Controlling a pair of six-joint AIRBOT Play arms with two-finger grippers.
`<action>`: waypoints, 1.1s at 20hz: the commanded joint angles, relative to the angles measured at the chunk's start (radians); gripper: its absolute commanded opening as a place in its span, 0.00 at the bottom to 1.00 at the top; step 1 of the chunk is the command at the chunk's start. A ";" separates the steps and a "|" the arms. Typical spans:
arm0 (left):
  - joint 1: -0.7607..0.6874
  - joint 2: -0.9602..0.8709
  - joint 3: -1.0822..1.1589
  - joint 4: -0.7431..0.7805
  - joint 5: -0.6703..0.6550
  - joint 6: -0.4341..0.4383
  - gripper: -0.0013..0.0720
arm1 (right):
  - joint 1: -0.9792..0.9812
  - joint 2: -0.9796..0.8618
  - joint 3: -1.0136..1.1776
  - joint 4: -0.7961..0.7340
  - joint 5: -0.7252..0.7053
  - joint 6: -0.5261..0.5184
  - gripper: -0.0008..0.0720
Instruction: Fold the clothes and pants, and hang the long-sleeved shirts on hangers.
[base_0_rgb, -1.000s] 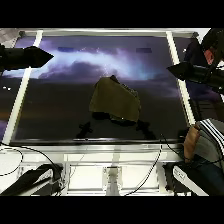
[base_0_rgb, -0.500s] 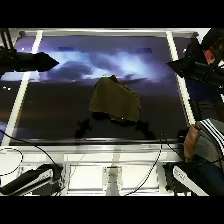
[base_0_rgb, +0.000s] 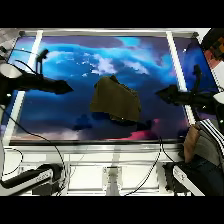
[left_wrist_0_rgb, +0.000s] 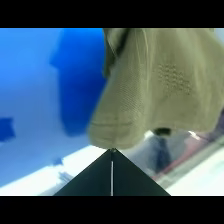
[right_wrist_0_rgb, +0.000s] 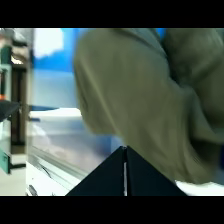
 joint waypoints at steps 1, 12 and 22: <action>-0.097 -0.071 -0.084 -0.066 0.093 0.015 0.19 | -0.002 -0.007 -0.083 -0.123 0.003 -0.007 0.06; -0.309 -0.221 -0.083 -0.095 0.413 0.141 0.90 | 0.056 -0.053 -0.079 -0.123 0.029 0.089 0.59; -0.309 -0.127 -0.056 -0.273 0.410 0.159 0.04 | 0.067 -0.191 -0.079 -0.095 0.066 0.074 0.57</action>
